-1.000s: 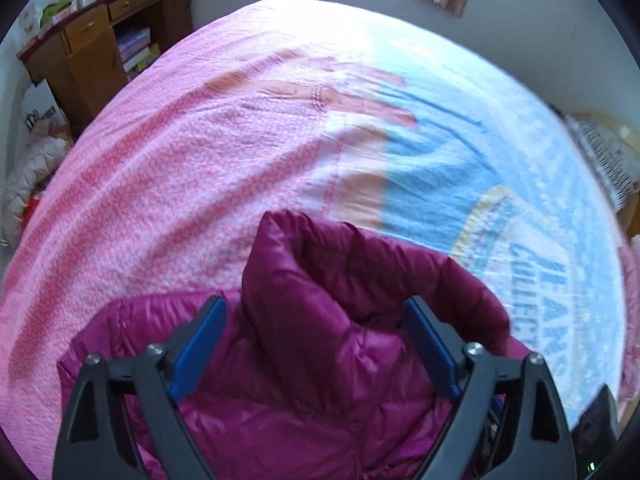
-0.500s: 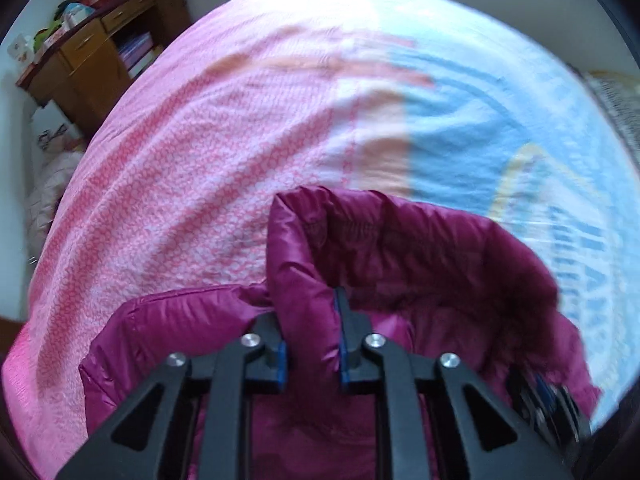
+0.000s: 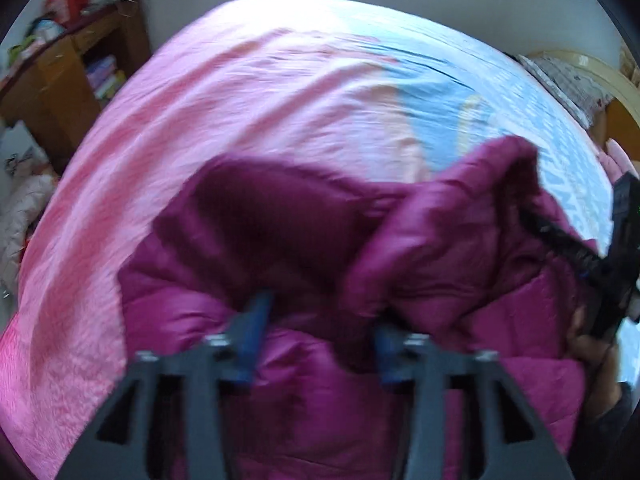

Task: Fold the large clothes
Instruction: 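Lift the jacket collar with both tools and fold it over the body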

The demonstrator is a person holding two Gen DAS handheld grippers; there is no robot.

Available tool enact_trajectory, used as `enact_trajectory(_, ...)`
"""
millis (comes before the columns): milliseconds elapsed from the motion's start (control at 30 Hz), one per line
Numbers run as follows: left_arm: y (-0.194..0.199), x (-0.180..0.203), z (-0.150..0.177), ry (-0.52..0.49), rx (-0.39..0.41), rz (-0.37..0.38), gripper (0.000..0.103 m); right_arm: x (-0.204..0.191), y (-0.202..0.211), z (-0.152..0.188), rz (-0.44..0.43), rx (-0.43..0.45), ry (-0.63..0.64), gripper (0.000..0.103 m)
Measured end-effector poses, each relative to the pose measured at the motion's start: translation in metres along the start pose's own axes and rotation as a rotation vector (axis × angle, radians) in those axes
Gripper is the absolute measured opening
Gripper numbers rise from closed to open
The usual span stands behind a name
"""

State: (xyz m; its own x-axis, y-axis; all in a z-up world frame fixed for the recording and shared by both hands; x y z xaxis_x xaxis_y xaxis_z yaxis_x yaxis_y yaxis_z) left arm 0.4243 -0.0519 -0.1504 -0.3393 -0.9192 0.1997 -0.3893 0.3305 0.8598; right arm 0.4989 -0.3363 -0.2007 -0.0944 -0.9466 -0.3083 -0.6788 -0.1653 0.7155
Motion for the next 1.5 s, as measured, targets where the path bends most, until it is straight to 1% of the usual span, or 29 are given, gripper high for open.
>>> enact_trajectory(100,0.019,0.0,0.01,0.004,0.053,0.058,0.065,0.001,-0.001,-0.001,0.003,0.0,0.003,0.016)
enact_trajectory(133,0.025,0.001,0.01,0.005,0.069,0.067,0.069,0.0,-0.001,-0.001,0.003,0.0,0.003,0.016)
enact_trajectory(167,0.034,0.003,0.01,0.002,0.092,0.075,0.075,0.001,-0.001,-0.001,0.003,0.0,0.003,0.016)
enact_trajectory(200,0.04,0.004,0.009,-0.001,0.11,0.075,0.078,0.0,-0.001,-0.001,0.003,0.0,0.003,0.016)
enact_trajectory(233,0.047,0.005,0.007,-0.006,0.133,0.066,0.084,0.001,-0.002,-0.001,0.003,0.0,0.003,0.016)
enact_trajectory(267,0.054,0.007,0.004,-0.011,0.157,0.057,0.087,0.0,-0.001,-0.001,0.002,0.0,0.002,0.016)
enact_trajectory(367,0.061,0.012,-0.008,0.003,0.186,0.068,0.087,-0.002,-0.002,0.0,0.003,0.001,0.002,0.016)
enact_trajectory(433,0.056,0.012,-0.02,0.034,0.186,0.057,0.088,-0.002,-0.002,0.0,0.003,0.003,-0.002,0.016)
enact_trajectory(500,0.05,0.008,-0.029,0.096,0.169,0.065,0.087,-0.002,-0.002,0.0,0.003,0.002,-0.002,0.016)
enact_trajectory(567,0.049,0.012,-0.037,0.165,0.166,0.11,0.087,-0.002,-0.002,0.0,0.002,0.003,-0.002,0.016)
enact_trajectory(600,0.047,0.015,-0.044,0.183,0.17,0.129,0.087,-0.002,-0.002,0.0,0.002,0.003,-0.003,0.016)
enact_trajectory(633,0.047,0.024,-0.052,0.187,0.175,0.15,0.088,-0.002,-0.002,0.0,0.002,0.003,-0.003,0.016)
enact_trajectory(733,0.043,0.045,-0.065,0.14,0.16,0.162,0.088,-0.002,-0.002,0.0,0.002,0.003,-0.003,0.016)
enact_trajectory(767,0.037,0.051,-0.068,0.11,0.14,0.13,0.088,-0.002,-0.002,0.0,0.001,0.003,-0.004,0.016)
enact_trajectory(800,0.029,0.052,-0.066,0.095,0.112,0.078,0.088,-0.002,-0.002,0.0,0.001,0.003,-0.004,0.016)
enact_trajectory(833,0.023,0.051,-0.061,0.094,0.084,0.044,0.086,-0.002,-0.002,0.0,0.001,0.003,-0.003,0.016)
enact_trajectory(900,0.011,0.048,-0.042,0.088,0.019,0.02,0.073,-0.003,-0.002,0.0,0.001,0.004,-0.003,0.016)
enact_trajectory(933,0.01,0.048,-0.033,0.07,0.006,0.005,0.053,-0.003,-0.002,0.0,0.001,0.004,-0.003,0.016)
enact_trajectory(967,0.009,0.045,-0.022,0.024,0.004,-0.038,0.039,-0.003,-0.002,0.0,0.0,0.004,-0.003,0.016)
enact_trajectory(1033,0.012,0.038,-0.013,-0.04,0.042,-0.11,0.028,-0.003,0.0,-0.002,-0.001,0.009,-0.004,0.016)
enact_trajectory(1067,0.012,0.033,-0.009,-0.056,0.067,-0.131,0.027,-0.004,0.002,-0.002,-0.002,0.018,-0.005,0.016)
enact_trajectory(1100,0.009,0.026,-0.005,-0.043,0.072,-0.135,0.026,-0.004,0.004,-0.002,-0.003,0.025,-0.006,0.016)
enact_trajectory(1167,0.002,0.014,0.002,0.021,0.06,-0.113,0.025,-0.004,0.011,-0.004,-0.007,0.053,-0.014,0.016)
enact_trajectory(1200,0.0,0.01,0.002,0.049,0.071,-0.102,0.026,-0.004,0.013,-0.005,-0.007,0.064,-0.018,0.016)
enact_trajectory(1267,0.0,-0.004,0.0,0.108,0.13,-0.11,0.033,-0.003,0.019,-0.006,0.0,0.081,-0.027,0.016)
enact_trajectory(1333,-0.003,-0.019,-0.001,0.163,0.164,-0.152,0.039,-0.002,0.021,-0.007,0.017,0.087,-0.034,0.016)
enact_trajectory(1400,-0.005,-0.03,-0.002,0.248,0.208,-0.114,0.04,-0.001,0.025,-0.008,0.043,0.099,-0.044,0.016)
enact_trajectory(1433,-0.004,-0.033,-0.001,0.276,0.237,-0.107,0.04,0.0,0.028,-0.008,0.056,0.11,-0.05,0.016)
enact_trajectory(1500,-0.003,-0.033,0.001,0.278,0.275,-0.121,0.041,0.01,0.038,-0.004,0.102,0.124,-0.087,0.016)
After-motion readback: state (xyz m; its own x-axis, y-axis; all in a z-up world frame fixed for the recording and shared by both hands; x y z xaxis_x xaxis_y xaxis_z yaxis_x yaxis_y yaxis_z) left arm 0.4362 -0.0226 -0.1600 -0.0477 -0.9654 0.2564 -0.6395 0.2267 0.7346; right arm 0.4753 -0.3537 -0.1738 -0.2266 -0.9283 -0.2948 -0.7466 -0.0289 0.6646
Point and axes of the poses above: each gripper's, at about its wrist camera, not at the fingertips, and y roughly against the way its jaws point, x to its right, z to its underside, the point moved 9 cm from there along -y, roughly the way its jaws point, and after that the axes turned 7 degrees about z, right-handed, at the moved point
